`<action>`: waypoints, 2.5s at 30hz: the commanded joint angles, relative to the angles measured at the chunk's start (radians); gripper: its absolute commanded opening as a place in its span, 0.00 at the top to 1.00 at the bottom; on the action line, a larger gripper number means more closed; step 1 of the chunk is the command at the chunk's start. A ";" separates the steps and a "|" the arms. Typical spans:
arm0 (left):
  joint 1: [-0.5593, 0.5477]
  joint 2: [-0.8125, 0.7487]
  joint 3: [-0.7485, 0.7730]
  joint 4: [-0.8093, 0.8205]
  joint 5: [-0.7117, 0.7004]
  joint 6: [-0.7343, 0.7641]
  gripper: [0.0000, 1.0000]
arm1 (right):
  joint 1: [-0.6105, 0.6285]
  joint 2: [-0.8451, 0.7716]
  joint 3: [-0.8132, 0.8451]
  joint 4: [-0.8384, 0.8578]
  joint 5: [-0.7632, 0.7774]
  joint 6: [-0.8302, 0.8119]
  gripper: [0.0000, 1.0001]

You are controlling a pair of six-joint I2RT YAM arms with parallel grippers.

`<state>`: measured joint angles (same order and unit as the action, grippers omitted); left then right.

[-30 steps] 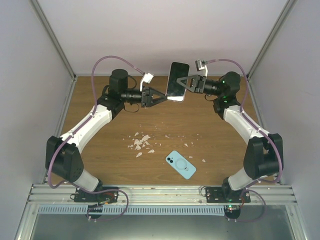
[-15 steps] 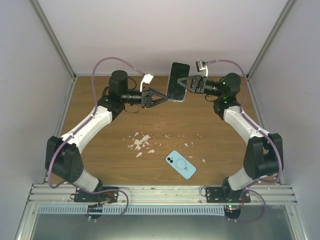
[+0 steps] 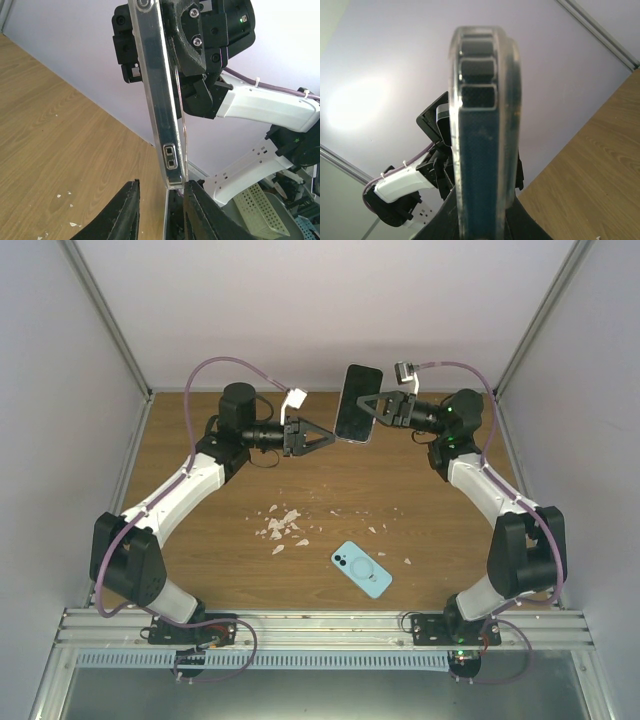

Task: Take the phone out of the phone case
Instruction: Remove the phone case from the phone.

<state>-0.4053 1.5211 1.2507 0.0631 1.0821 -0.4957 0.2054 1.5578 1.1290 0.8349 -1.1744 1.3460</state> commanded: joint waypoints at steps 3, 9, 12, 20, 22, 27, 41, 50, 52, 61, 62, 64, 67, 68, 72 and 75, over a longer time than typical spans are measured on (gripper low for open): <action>0.005 0.006 -0.015 -0.002 -0.080 -0.012 0.76 | 0.007 -0.033 0.001 0.138 -0.003 0.059 0.99; 0.006 0.018 -0.018 -0.031 -0.120 0.000 0.79 | 0.016 -0.031 -0.009 0.247 -0.007 0.128 1.00; 0.008 0.025 -0.026 -0.039 -0.135 -0.001 0.80 | 0.022 -0.031 -0.010 0.279 -0.008 0.149 0.99; 0.012 0.043 -0.037 -0.055 -0.169 0.012 0.81 | 0.034 -0.035 -0.021 0.365 -0.006 0.215 0.99; 0.015 0.045 -0.043 -0.055 -0.177 0.011 0.82 | 0.035 -0.036 -0.024 0.382 -0.005 0.233 1.00; 0.019 0.058 -0.049 -0.055 -0.192 0.014 0.82 | 0.040 -0.037 -0.028 0.411 -0.002 0.261 0.99; 0.039 0.089 -0.083 -0.105 -0.263 0.010 0.83 | 0.044 -0.042 -0.024 0.482 0.001 0.316 0.99; 0.065 0.088 -0.096 -0.099 -0.271 0.001 0.81 | 0.045 -0.042 -0.027 0.501 0.001 0.325 0.99; 0.066 0.075 -0.101 -0.068 -0.228 -0.007 0.77 | 0.044 -0.040 -0.028 0.500 0.002 0.319 1.00; 0.068 -0.039 -0.092 0.125 0.015 -0.032 0.48 | 0.017 -0.039 -0.039 0.437 0.006 0.250 1.00; 0.070 -0.054 -0.091 0.139 0.036 -0.033 0.45 | 0.012 -0.038 -0.040 0.435 0.008 0.247 1.00; 0.072 -0.090 -0.101 0.161 0.061 -0.020 0.40 | 0.007 -0.041 -0.040 0.422 0.007 0.238 0.99; 0.071 -0.130 -0.109 0.168 0.091 -0.016 0.35 | 0.004 -0.044 -0.048 0.412 0.010 0.226 0.99; 0.067 -0.137 -0.109 0.165 0.093 -0.020 0.34 | 0.005 -0.044 -0.050 0.411 0.010 0.224 1.00; 0.034 -0.146 -0.079 0.116 0.060 0.003 0.34 | 0.005 -0.045 -0.052 0.405 0.012 0.217 1.00; 0.009 -0.135 -0.049 0.075 0.031 0.024 0.34 | 0.007 -0.046 -0.052 0.404 0.012 0.216 1.00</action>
<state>-0.3637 1.3808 1.1561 0.1577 1.1305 -0.5117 0.2138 1.5398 1.0718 1.2068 -1.1938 1.5852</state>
